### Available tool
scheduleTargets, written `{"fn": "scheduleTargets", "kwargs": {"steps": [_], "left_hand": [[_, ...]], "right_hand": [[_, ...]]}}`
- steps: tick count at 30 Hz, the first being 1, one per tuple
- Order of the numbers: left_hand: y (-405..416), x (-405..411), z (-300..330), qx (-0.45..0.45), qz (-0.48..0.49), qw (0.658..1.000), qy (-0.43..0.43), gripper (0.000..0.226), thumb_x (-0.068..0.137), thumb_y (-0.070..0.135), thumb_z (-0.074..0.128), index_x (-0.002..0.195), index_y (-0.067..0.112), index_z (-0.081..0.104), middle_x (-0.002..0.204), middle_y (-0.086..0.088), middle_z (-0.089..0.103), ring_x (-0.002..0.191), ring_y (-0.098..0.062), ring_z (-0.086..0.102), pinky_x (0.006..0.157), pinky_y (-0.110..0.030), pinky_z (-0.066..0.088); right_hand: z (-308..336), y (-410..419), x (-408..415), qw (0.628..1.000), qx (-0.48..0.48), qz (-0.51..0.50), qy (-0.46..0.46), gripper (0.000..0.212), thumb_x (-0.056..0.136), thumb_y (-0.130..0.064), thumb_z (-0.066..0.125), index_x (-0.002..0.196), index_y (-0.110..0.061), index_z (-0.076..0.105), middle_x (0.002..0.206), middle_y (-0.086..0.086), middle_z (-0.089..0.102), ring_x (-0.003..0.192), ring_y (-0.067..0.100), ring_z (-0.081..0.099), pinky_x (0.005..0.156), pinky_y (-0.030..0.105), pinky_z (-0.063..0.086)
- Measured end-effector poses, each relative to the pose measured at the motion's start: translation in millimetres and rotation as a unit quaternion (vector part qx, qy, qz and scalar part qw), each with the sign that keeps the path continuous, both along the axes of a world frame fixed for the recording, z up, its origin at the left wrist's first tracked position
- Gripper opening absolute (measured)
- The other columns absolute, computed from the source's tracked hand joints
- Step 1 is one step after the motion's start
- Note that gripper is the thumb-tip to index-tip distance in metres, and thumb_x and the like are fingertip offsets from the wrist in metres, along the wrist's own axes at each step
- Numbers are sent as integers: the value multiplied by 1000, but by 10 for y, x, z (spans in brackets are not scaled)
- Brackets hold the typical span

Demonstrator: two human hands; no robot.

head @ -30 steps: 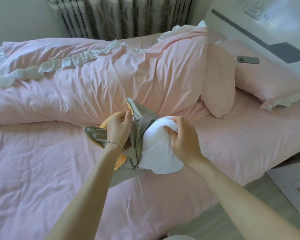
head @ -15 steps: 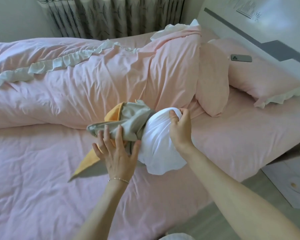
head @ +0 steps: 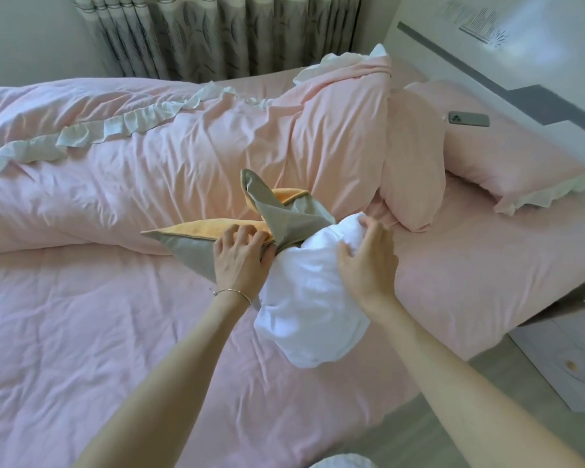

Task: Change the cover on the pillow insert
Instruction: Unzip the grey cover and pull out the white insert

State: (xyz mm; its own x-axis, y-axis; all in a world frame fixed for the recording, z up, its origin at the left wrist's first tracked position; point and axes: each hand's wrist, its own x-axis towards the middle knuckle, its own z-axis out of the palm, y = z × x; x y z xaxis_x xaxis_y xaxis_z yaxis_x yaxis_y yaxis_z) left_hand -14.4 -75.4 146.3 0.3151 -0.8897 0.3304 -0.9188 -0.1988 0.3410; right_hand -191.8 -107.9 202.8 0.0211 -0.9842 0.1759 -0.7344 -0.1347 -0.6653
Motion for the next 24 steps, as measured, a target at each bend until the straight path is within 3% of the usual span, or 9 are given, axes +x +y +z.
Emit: {"fn": "scheduleTargets", "kwargs": {"steps": [2,4,6,9,13,17,20,24], "left_hand": [[-63,-55,9,27,-34,999,0,42,83,38,32,83,12,64,85,-9,64,85,-34,57,72,-39,41],[-94,-117,8,53,-33,998,30,39,88,34,30,87,9,60,90,-10,62,90,-32,53,74,-38,33],[-88,-140,-29,48,-5,995,85,28,92,28,35,88,9,55,93,-9,61,94,-30,50,75,-34,26],[19,-154,-13,-22,24,981,193,23,86,28,34,78,11,48,78,-5,54,84,-29,50,68,-29,19],[160,-164,191,-131,16,970,203,25,85,32,31,70,15,42,65,0,46,65,-24,45,65,-27,20],[201,-125,420,-162,45,975,147,28,87,30,34,70,11,45,61,-9,52,60,-28,47,65,-29,25],[259,11,454,-84,103,982,131,30,92,30,35,79,6,50,78,-16,60,77,-35,55,69,-33,28],[372,421,395,32,240,957,163,24,95,26,39,98,6,53,106,-19,61,102,-37,53,77,-39,35]], "right_hand": [[-68,-18,9,985,-116,39,122,45,79,-9,56,123,-4,49,127,18,49,120,32,41,95,50,30],[-174,-2,65,958,-190,110,185,38,79,-10,52,117,-4,56,124,17,53,121,29,42,100,51,23],[-322,75,133,941,-193,167,221,36,84,-17,44,113,-5,60,118,12,59,117,29,50,104,49,21],[-476,151,168,931,-169,182,268,42,86,-37,38,103,-8,65,95,6,65,96,28,60,100,41,26],[-361,117,195,934,-237,148,224,40,83,-45,44,81,-10,62,75,2,61,77,25,57,84,39,33],[-233,59,221,922,-295,168,188,37,85,-40,49,61,-11,51,55,2,51,59,25,50,64,34,30],[-242,93,236,895,-331,254,158,39,85,-28,51,51,-13,41,42,2,39,46,24,42,57,31,26],[-294,268,164,867,-370,306,135,42,86,-21,53,48,-13,38,40,2,32,44,23,36,57,29,28]]}}
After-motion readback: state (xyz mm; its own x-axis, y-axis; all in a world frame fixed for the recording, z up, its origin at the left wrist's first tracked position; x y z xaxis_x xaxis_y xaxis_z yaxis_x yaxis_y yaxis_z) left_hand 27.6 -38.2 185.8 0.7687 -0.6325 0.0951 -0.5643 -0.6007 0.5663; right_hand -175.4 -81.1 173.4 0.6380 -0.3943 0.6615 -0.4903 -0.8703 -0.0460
